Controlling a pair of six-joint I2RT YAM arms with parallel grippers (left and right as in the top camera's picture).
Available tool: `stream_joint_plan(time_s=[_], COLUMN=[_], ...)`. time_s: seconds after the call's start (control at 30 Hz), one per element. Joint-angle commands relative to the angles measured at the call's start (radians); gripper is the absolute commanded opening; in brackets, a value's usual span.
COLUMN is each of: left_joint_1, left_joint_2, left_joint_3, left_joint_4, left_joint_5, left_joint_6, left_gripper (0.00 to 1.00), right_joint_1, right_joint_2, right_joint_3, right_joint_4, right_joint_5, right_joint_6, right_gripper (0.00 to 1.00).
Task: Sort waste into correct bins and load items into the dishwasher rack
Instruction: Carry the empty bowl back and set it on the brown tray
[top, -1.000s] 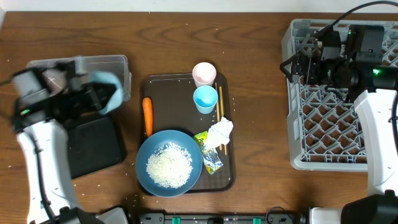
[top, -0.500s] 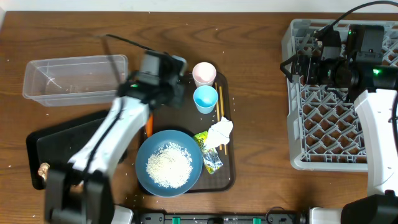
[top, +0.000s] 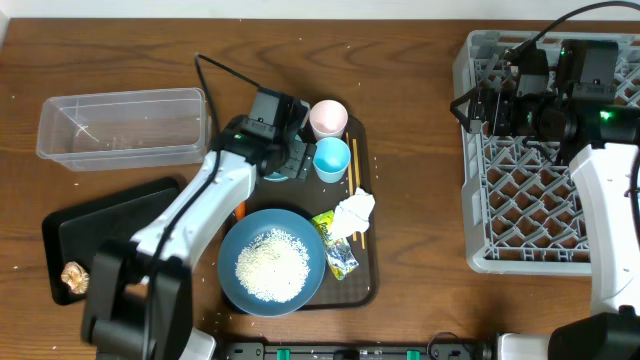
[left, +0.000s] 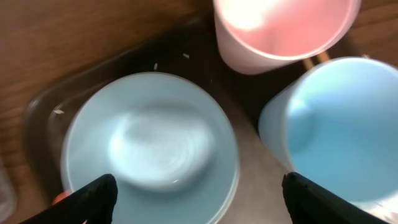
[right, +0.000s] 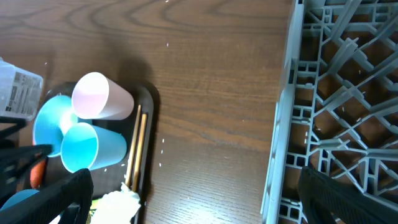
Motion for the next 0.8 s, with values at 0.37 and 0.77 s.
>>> stream_joint_plan(time_s=[0.37,0.77], left_joint_1=[-0.179,-0.326], left_joint_2=[-0.209,-0.080], left_joint_3=[-0.028,-0.087], left_joint_4=[-0.420,-0.484], left_joint_5=[0.130,0.179], left_joint_6=[-0.062,-0.088], left_gripper=[0.98,0.98], right_joint_1=[0.007,0.007], right_joint_2=[0.001,0.001], right_joint_3=[0.018,0.018], right_joint_4=[0.003,-0.006], right_joint_5=[-0.002,-0.002], right_joint_6=[-0.005,-0.005], right_gripper=[0.99,0.99])
